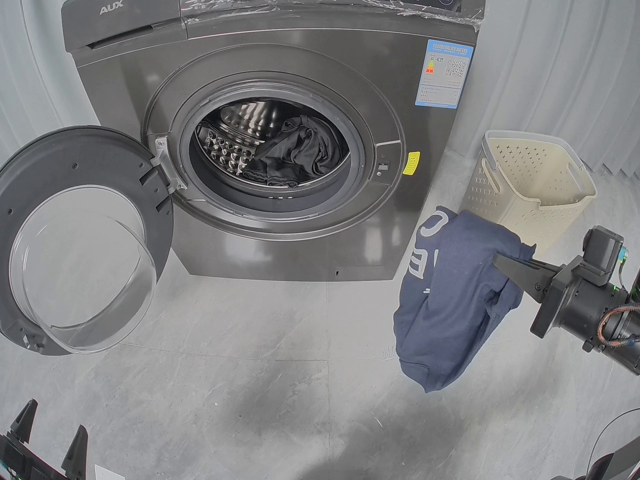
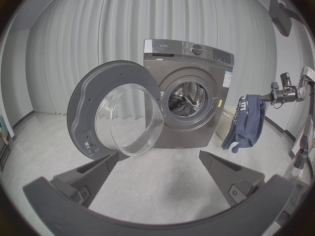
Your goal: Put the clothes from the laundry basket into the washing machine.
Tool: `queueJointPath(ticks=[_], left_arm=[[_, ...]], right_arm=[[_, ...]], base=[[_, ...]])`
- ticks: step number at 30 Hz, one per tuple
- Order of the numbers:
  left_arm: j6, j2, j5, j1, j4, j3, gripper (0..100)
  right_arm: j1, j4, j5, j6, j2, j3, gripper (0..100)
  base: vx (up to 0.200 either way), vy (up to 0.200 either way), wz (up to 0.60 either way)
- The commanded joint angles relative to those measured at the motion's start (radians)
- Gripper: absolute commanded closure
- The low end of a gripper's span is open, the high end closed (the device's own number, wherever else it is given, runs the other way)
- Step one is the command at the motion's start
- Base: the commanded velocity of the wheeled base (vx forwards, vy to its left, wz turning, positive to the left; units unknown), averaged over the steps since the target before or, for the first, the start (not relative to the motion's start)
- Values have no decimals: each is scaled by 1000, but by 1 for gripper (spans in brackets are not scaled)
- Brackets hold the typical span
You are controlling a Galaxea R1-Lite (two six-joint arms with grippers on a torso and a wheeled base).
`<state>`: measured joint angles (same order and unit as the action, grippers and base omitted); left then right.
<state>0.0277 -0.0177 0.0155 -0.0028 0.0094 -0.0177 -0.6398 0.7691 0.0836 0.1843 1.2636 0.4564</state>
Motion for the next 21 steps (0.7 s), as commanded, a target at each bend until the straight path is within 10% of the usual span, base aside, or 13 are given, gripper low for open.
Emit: queueJointPath(ticks=[1,12,21], left_arm=[[-2,7,0,0,0,13,0],[0,8,0,0,0,13,0],[-20,12,-5,1,-3,16,0]], right_arm=[[0,1,1,1,2,8,100],[0,4,1,4,5,15,100],[-20,2,4,21,25,16,100]], base=[[0,200,0],[0,200,0],[0,0,0]])
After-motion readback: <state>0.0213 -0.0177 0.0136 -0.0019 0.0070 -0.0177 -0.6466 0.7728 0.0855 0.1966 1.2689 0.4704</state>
